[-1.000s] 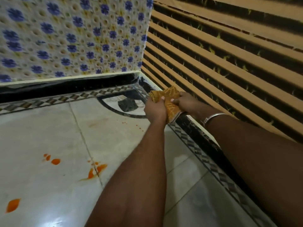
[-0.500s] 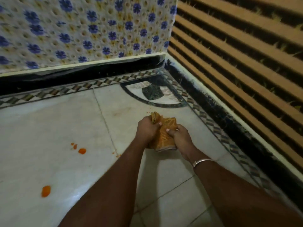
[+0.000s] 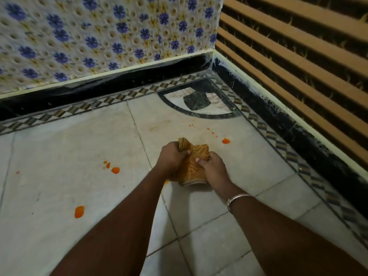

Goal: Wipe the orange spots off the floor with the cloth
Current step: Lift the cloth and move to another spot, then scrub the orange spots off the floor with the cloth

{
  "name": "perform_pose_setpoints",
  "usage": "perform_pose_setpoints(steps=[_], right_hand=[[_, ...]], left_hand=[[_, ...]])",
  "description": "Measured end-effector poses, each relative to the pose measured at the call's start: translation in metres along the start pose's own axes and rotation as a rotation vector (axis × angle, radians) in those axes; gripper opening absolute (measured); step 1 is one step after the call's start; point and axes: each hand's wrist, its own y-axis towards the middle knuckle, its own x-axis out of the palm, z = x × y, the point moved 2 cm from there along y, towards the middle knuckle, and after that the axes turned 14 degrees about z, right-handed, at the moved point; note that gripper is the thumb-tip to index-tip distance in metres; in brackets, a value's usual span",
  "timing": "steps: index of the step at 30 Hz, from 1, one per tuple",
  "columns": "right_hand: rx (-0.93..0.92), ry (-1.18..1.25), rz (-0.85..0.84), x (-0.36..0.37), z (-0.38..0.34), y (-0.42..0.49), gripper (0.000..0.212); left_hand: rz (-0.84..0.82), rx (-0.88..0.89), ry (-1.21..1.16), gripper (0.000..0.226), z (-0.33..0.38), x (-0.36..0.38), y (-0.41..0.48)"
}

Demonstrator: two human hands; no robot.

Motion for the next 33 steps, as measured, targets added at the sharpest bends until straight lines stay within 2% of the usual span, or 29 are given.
perform_pose_setpoints(steps=[4, 9, 12, 14, 16, 18, 21, 23, 28, 31, 33], right_hand=[[-0.050, 0.069, 0.082, -0.021, -0.004, 0.010, 0.017], [-0.044, 0.137, 0.179, -0.052, -0.005, 0.041, 0.014], [-0.064, 0.193, 0.224, -0.067, -0.002, 0.064, 0.017], [-0.125, 0.052, 0.281, -0.072, 0.009, 0.083, 0.031], [-0.290, -0.378, 0.390, -0.072, 0.026, 0.099, 0.051], [-0.402, -0.696, 0.450, -0.068, 0.044, 0.118, 0.063], [-0.396, -0.941, 0.438, -0.063, 0.063, 0.132, 0.064], [-0.384, -0.992, 0.419, -0.062, 0.066, 0.133, 0.065], [-0.388, -0.984, 0.420, -0.064, 0.064, 0.131, 0.065], [-0.364, -0.968, 0.413, -0.065, 0.063, 0.129, 0.066], [-0.384, -0.972, 0.384, -0.063, 0.061, 0.131, 0.067]], left_hand=[[0.003, 0.075, -0.030, 0.038, 0.022, 0.015, 0.006], [-0.023, 0.152, -0.066, 0.030, 0.062, 0.048, 0.023], [-0.009, 0.148, -0.094, 0.043, 0.079, 0.070, 0.040], [0.085, 0.150, 0.015, 0.059, 0.081, 0.086, 0.052], [0.167, 0.239, 0.180, 0.066, 0.080, 0.098, 0.055], [0.125, 0.394, 0.246, 0.066, 0.083, 0.119, 0.054], [-0.028, 0.610, 0.432, 0.065, 0.082, 0.156, 0.048], [-0.090, 0.671, 0.556, 0.067, 0.075, 0.174, 0.043], [-0.072, 0.767, 0.627, 0.068, 0.071, 0.176, 0.079], [0.013, 0.566, 0.684, 0.067, 0.061, 0.159, 0.098], [0.061, 0.464, 0.698, 0.069, 0.059, 0.158, 0.076]])
